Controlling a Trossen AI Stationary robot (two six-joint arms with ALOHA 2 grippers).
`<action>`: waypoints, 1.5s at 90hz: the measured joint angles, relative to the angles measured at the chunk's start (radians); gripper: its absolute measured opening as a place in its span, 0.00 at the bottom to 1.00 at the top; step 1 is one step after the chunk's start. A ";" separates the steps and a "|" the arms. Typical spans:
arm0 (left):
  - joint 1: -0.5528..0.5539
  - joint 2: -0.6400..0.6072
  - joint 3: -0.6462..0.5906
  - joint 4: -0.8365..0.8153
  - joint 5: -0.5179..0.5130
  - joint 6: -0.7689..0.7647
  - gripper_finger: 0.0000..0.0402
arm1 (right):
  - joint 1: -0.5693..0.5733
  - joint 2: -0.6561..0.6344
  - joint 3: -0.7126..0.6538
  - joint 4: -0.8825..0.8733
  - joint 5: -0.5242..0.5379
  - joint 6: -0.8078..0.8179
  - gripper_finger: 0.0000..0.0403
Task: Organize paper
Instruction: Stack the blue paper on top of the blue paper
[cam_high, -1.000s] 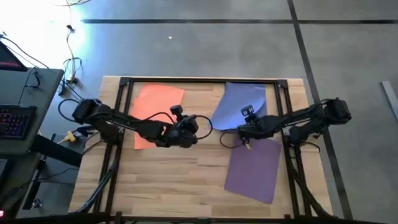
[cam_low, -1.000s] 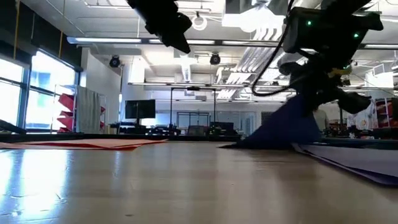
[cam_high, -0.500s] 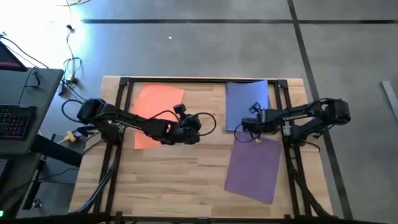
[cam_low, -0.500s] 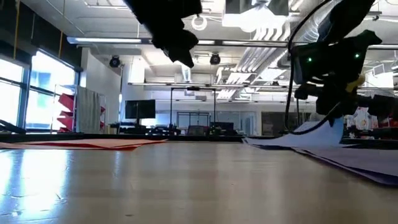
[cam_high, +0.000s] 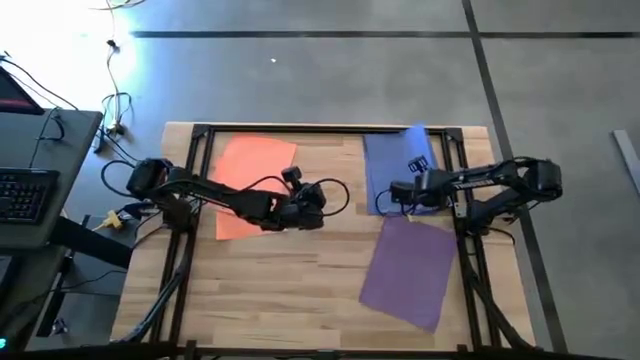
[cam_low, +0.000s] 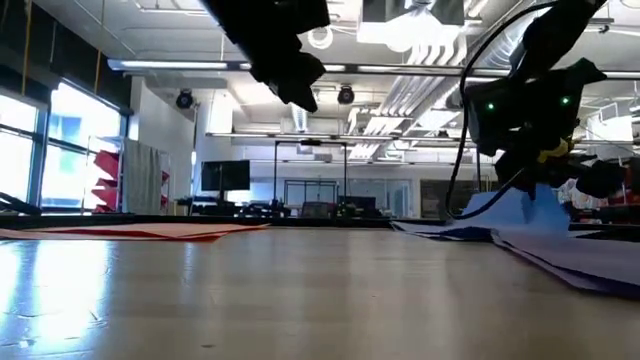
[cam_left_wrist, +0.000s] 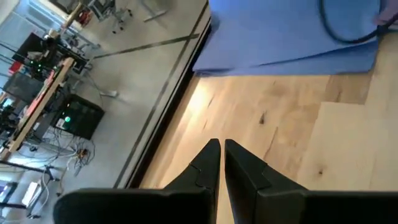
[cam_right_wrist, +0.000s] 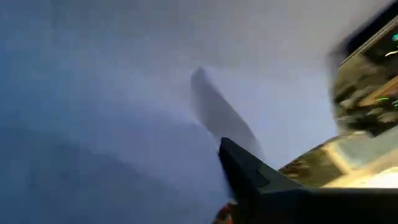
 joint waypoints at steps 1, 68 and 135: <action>0.000 0.000 0.000 0.003 0.007 0.000 0.00 | 0.000 0.000 0.000 -0.006 -0.004 0.009 0.09; 0.019 0.000 0.000 0.027 0.083 0.002 0.00 | -0.040 0.000 0.302 -0.566 0.288 0.626 0.47; 0.079 -0.020 -0.030 -0.383 0.132 -0.315 0.00 | -0.161 -0.001 -0.015 0.397 -0.399 1.041 0.02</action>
